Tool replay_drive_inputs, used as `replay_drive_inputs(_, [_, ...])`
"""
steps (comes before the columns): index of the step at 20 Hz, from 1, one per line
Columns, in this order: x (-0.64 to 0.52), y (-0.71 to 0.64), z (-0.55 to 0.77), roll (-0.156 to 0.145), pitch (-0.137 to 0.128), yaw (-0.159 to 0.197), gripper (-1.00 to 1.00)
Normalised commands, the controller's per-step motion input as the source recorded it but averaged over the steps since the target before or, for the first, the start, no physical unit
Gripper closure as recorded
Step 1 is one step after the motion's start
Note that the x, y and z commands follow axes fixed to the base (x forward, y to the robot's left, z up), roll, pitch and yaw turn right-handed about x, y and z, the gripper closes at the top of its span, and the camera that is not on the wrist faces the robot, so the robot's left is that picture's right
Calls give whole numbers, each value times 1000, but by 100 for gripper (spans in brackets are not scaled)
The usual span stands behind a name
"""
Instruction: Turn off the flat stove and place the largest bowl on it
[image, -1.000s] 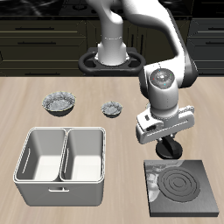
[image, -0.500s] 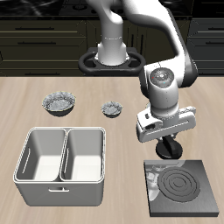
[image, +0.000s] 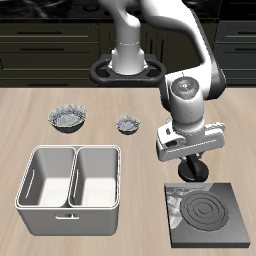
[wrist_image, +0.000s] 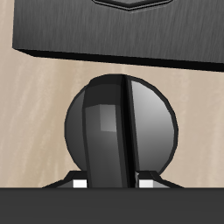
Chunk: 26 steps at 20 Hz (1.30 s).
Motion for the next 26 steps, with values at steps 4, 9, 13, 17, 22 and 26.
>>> replay_drive_inputs(4, [16, 6, 81, -6, -3, -55, 100])
replay_drive_inputs(9, [-14, 9, 57, -1, 1, -45, 100])
replay_drive_inputs(13, [-40, 42, 48, 0, 7, -53, 100])
replay_drive_inputs(17, [-17, -6, 4, -7, 11, -46, 100])
replay_drive_inputs(22, [32, -16, 65, -12, -4, -48, 100])
replay_drive_inputs(26, [-37, 75, 27, 20, -8, -30, 100])
